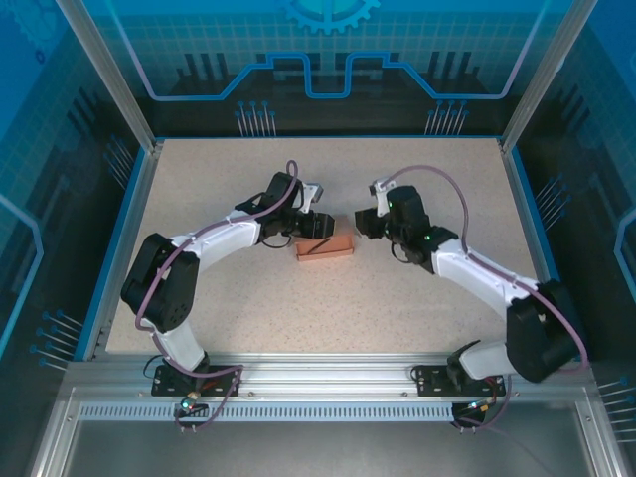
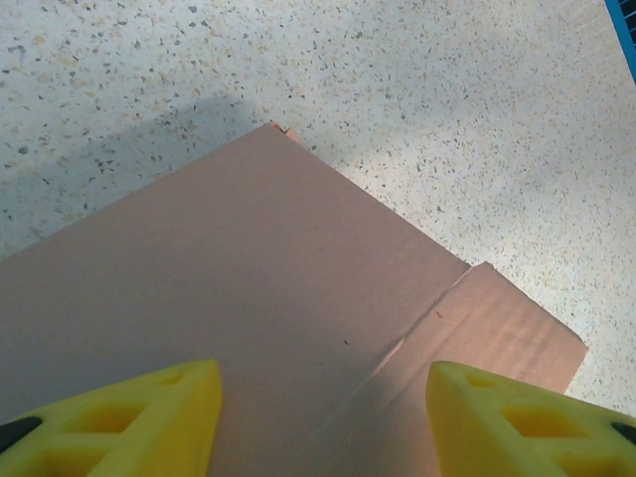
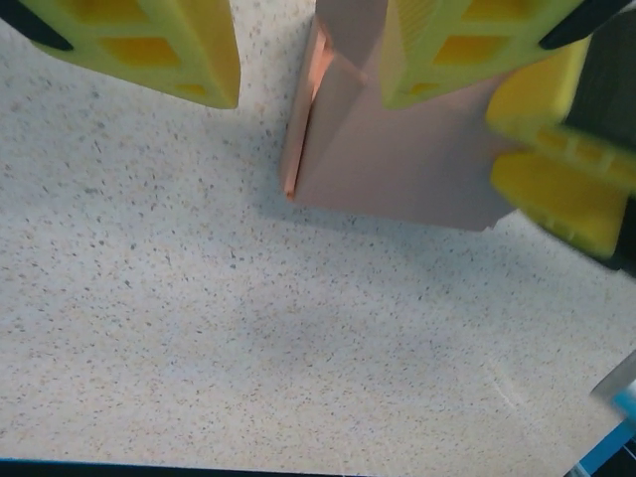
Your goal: Fold the paper box
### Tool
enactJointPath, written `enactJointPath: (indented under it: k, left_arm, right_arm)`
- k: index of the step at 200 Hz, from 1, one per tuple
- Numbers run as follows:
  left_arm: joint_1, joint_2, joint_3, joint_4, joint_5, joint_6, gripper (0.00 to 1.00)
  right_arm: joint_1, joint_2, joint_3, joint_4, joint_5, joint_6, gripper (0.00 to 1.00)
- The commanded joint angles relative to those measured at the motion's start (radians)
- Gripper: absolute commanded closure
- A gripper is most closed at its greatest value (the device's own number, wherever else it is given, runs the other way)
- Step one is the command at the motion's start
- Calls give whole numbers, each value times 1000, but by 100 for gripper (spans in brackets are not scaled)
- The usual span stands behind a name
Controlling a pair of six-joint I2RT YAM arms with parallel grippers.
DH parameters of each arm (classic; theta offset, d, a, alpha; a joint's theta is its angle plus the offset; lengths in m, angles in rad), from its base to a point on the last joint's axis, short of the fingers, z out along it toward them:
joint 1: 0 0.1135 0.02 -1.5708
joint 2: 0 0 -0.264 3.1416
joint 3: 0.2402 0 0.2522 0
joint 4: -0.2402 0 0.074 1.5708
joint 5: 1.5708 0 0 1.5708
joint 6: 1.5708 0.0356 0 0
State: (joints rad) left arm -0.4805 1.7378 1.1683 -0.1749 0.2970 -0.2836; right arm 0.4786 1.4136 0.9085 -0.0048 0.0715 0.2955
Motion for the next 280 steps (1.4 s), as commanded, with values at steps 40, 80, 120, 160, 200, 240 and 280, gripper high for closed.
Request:
enactJointPath:
  k: [40,80,120,160,200,240,280]
  left_arm:
    - [-18,2,-41,37,10,-27,42]
    - [-27,5,-68,63,3,-38,42]
    - [-33,5,-114,107,-7,-56,42]
    - [-40,38,-147,147,-15,-64,42]
    - [-42,60,-154,169,-16,-73,42]
    - [-43,-6,-148,167,-47,-65,40]
    - [-40,-102,-153,169,-137,-35,33]
  right_arm:
    - [-31,229,162,-148,-185,53,57]
    - [-37,313,179,-172,-193,62,57]
    - [-40,361,165,-170,-178,54,58]
    - [-41,404,145,-153,-166,42,59]
    - [-41,435,148,-157,-156,33,61]
    - [-40,379,186,-197,-142,-10,60]
    - [-13,268,185,-239,-68,-73,56]
